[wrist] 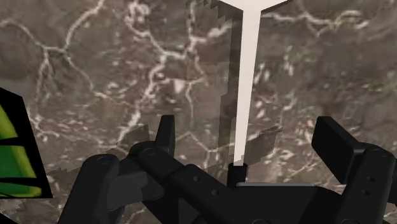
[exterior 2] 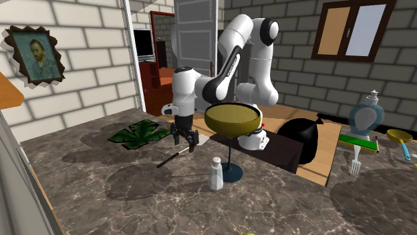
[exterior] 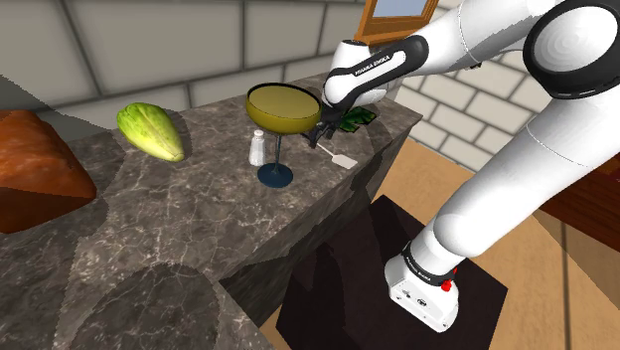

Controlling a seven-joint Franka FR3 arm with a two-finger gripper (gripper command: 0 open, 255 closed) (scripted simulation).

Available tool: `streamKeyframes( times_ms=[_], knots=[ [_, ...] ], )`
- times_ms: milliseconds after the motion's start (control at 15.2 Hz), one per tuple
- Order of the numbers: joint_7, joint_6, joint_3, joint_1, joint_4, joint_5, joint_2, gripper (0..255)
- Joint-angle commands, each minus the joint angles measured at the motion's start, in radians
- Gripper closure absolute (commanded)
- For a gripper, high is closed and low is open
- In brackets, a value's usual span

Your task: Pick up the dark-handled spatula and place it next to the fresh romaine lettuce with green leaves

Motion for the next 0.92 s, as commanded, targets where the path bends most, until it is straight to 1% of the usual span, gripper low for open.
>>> streamKeyframes(
  times_ms=[0, 264, 330, 858],
  knots=[
    [0.000, 0.003, 0.000, 0.000, 0.001, 0.001, 0.004, 0],
    [0.000, 0.003, 0.000, 0.000, 0.001, 0.001, 0.004, 0],
    [0.000, 0.003, 0.000, 0.000, 0.001, 0.001, 0.004, 255],
    [0.000, 0.003, 0.000, 0.000, 0.001, 0.001, 0.004, 255]
  ],
)
